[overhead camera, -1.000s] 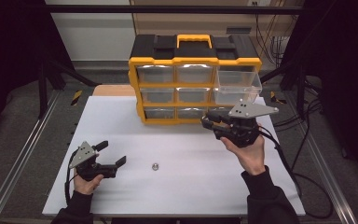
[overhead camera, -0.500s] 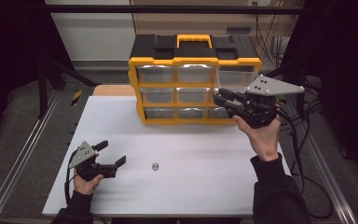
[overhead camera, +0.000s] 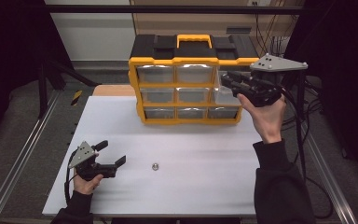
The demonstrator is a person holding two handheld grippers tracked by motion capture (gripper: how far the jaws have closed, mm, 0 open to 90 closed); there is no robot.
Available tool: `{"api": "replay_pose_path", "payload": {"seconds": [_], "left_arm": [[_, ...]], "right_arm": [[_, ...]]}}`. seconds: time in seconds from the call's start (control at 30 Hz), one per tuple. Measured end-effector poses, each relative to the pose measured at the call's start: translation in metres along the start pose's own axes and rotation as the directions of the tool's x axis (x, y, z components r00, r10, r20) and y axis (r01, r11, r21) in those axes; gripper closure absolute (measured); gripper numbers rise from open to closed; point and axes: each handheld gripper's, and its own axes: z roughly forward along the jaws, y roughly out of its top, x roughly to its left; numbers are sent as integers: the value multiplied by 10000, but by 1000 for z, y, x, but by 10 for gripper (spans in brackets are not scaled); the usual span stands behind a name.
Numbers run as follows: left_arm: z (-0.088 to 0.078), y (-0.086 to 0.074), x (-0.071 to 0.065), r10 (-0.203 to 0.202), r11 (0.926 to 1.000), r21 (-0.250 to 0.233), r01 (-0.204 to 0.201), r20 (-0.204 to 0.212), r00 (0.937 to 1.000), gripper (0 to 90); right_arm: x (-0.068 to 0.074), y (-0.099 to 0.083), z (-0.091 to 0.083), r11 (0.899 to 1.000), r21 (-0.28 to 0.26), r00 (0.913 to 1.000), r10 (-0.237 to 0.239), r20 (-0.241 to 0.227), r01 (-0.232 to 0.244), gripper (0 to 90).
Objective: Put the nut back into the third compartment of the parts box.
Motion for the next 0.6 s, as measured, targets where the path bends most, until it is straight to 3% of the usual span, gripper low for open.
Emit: {"api": "replay_pose_path", "payload": {"seconds": [0.4,0.6], "left_arm": [[0,0,1,-23,10000,-17,23,-3,10000,31],[0,0,1,-27,10000,-24,27,-6,10000,31]], "right_arm": [[-29,3,13,9980,390,9949,470,896,-506,702],[-46,-2,24,9928,865,9869,702,1454,-834,702]]}}
